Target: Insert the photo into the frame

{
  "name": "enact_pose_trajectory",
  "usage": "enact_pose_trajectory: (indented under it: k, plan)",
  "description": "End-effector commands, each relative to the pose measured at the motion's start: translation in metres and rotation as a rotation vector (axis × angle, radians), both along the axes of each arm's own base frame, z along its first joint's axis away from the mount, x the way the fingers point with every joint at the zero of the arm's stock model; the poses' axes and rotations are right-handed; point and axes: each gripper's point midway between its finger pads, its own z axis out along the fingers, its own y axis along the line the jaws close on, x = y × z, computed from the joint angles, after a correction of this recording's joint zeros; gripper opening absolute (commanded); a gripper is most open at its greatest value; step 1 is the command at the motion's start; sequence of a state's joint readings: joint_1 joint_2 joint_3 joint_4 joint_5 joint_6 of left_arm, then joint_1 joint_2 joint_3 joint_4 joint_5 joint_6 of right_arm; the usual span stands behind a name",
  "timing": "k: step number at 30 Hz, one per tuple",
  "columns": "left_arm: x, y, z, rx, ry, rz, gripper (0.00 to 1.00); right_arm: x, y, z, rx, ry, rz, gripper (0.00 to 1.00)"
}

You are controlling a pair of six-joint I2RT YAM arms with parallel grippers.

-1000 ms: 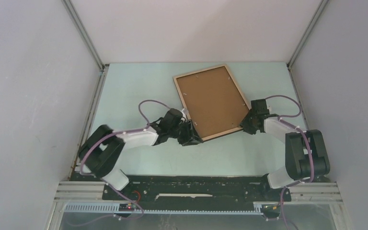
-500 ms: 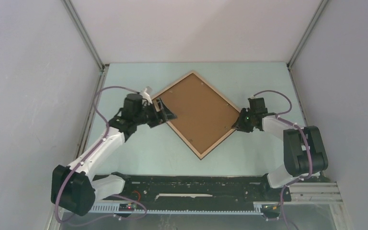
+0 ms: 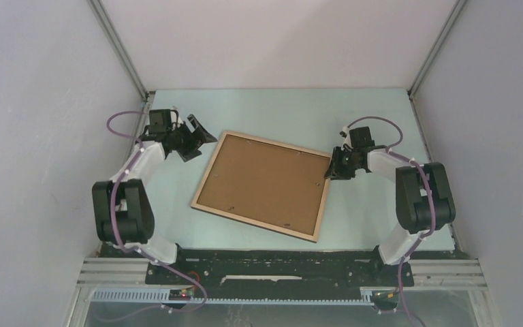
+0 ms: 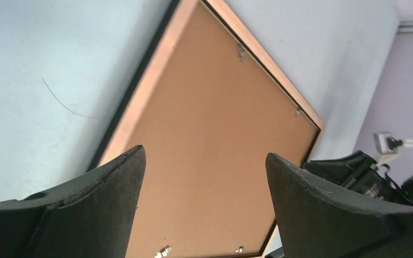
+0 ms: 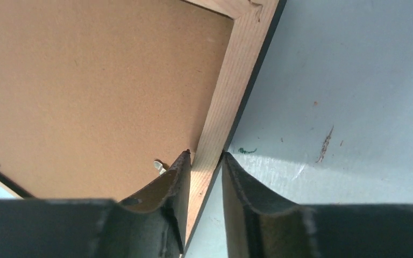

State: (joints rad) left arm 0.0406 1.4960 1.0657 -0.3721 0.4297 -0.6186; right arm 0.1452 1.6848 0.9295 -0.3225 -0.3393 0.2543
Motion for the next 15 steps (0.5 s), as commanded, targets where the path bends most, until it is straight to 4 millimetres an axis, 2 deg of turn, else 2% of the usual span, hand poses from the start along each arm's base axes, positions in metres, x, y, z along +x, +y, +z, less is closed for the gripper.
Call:
enact_pose_trajectory:
  k: [1,5,10,15]
  plan:
    - [0.028,0.011,-0.003,0.033,-0.006,-0.051,0.87,0.014,0.008,0.023,0.056,-0.047,0.019,0.43]
    - [0.029,0.03,-0.046,0.05,0.108,-0.012,0.85,0.003,-0.002,0.028,0.002,-0.008,-0.049,0.53]
    - [0.031,0.027,-0.069,-0.041,0.147,-0.007,0.82,-0.022,-0.002,0.032,-0.072,0.037,-0.046,0.56]
    - [0.031,0.014,-0.083,-0.162,0.177,0.011,0.76,-0.028,0.012,0.032,-0.092,0.015,0.005,0.6]
